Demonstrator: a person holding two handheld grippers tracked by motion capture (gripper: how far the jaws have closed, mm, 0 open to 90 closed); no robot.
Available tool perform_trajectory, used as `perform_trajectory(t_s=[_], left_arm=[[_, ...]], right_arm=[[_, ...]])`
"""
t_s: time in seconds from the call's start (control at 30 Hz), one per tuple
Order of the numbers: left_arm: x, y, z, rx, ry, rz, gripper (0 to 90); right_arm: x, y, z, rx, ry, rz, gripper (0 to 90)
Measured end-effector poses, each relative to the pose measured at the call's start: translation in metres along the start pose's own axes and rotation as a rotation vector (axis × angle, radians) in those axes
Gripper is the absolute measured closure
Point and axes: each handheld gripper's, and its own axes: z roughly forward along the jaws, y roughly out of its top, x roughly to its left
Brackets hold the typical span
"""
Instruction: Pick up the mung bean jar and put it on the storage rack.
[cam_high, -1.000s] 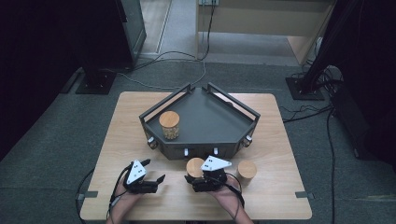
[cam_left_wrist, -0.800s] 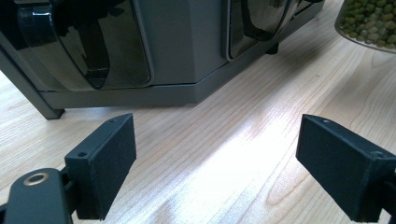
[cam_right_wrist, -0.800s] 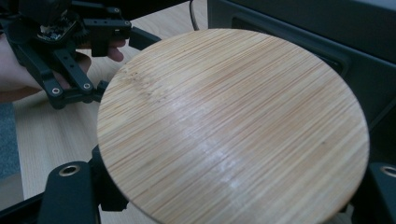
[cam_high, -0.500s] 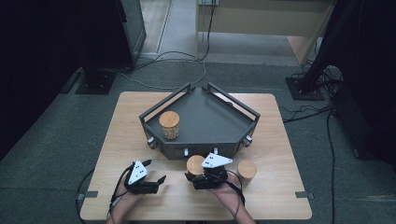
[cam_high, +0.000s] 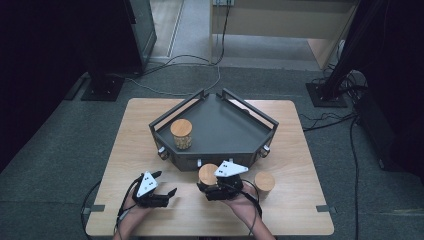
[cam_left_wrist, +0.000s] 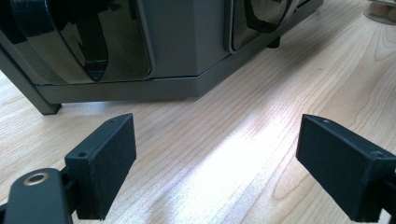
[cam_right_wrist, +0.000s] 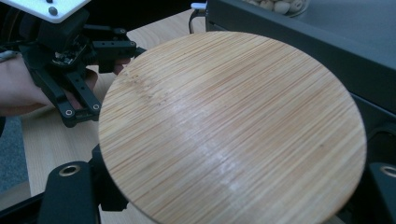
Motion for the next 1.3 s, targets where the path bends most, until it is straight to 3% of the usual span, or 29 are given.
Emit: perform_trajectory(t_s=[0.57, 0.87, 1.07, 1.3], left_arm=[[0.0, 0.0, 0.002, 0.005, -0.005, 0.008, 12.0], [-0.001, 0.002, 0.003, 0.013, -0.004, 0.013, 12.0], [0.001, 0.001, 0.002, 0.008, -0.008, -0.01, 12.0], [0.001, 0.001, 0.002, 0.011, -0.007, -0.005, 12.0]], right_arm=[[-0.003, 0.012, -0.002, 0.009, 0.001, -0.015, 24.6], [-0.008, 0.018, -0.004, 0.003, 0.012, 0.001, 24.6], [-0.008, 0.023, -0.005, 0.006, 0.004, -0.006, 24.7], [-0.009, 0.027, -0.007, 0.007, 0.004, -0.006, 24.7]])
